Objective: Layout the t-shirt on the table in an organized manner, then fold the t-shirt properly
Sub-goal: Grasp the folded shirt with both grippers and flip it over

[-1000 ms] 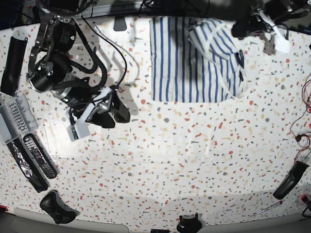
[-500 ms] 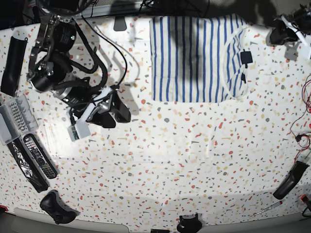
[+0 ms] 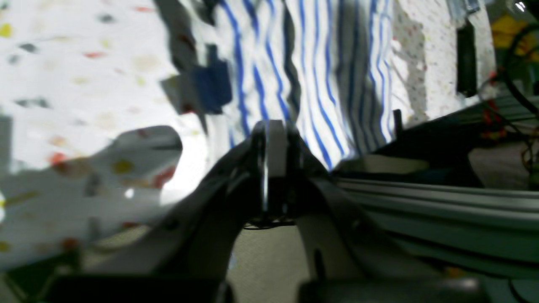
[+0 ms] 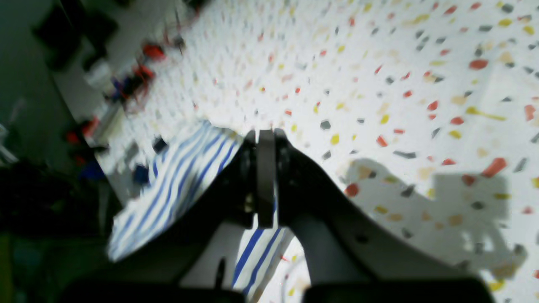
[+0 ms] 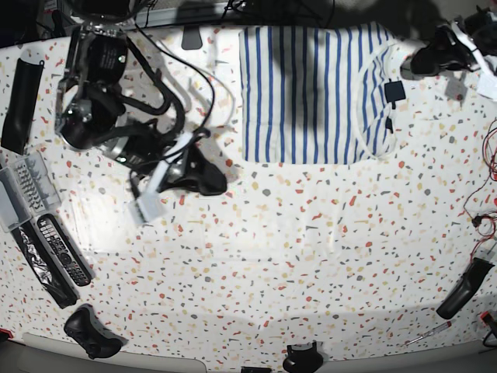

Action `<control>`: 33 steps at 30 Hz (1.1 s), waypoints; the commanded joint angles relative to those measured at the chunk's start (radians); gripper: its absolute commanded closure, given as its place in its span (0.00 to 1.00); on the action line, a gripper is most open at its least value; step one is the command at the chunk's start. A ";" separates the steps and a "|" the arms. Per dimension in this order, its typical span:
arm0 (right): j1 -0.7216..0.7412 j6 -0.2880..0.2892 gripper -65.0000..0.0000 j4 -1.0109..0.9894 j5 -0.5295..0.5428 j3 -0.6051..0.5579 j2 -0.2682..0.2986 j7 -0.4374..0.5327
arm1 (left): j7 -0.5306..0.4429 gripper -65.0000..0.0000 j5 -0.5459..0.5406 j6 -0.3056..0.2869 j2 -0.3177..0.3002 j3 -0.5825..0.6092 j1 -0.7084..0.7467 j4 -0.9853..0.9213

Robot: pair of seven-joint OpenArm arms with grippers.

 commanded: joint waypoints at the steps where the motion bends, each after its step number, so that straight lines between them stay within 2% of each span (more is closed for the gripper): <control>1: 0.014 0.009 1.00 0.018 0.006 -0.039 0.002 0.026 | -0.004 1.00 -0.009 -0.009 0.004 -0.005 0.012 0.015; 5: 0.014 0.009 1.00 0.017 -0.166 -0.235 0.002 0.105 | 0.057 1.00 -0.009 -0.009 0.061 0.005 0.011 0.015; 8: 0.019 0.009 1.00 0.016 -0.302 -0.354 -0.006 0.142 | 0.097 1.00 -0.002 -0.009 0.073 0.060 0.012 0.014; 10: 0.019 0.009 1.00 0.005 -0.375 -0.401 -0.020 0.139 | 0.081 1.00 0.063 -0.009 0.073 0.119 0.011 0.014; 14: 0.020 0.008 1.00 -0.089 -0.482 -0.429 -0.045 0.151 | -0.084 1.00 0.312 -0.009 0.073 0.246 0.011 0.004; 16: 0.021 0.008 1.00 -0.148 -0.518 -0.429 -0.045 0.188 | -0.166 1.00 0.442 -0.009 0.073 0.294 0.001 -0.017; 18: 0.025 0.005 1.00 -0.196 -0.598 -0.425 -0.045 0.232 | -0.207 1.00 0.549 -0.009 0.073 0.326 -0.027 -0.056; 21: 0.024 -0.058 1.00 -0.222 -0.698 -0.391 -0.044 0.304 | -0.280 1.00 0.621 -0.009 0.073 0.342 -0.097 -0.151; 27: 0.050 -0.063 1.00 -0.222 -0.694 -0.283 -0.011 0.317 | -0.329 1.00 0.620 -0.009 0.074 0.343 -0.286 -0.342; 33: 0.055 -0.061 1.00 -0.213 -0.571 -0.184 0.032 0.294 | -0.354 1.00 0.620 -0.009 0.079 0.343 -0.461 -0.466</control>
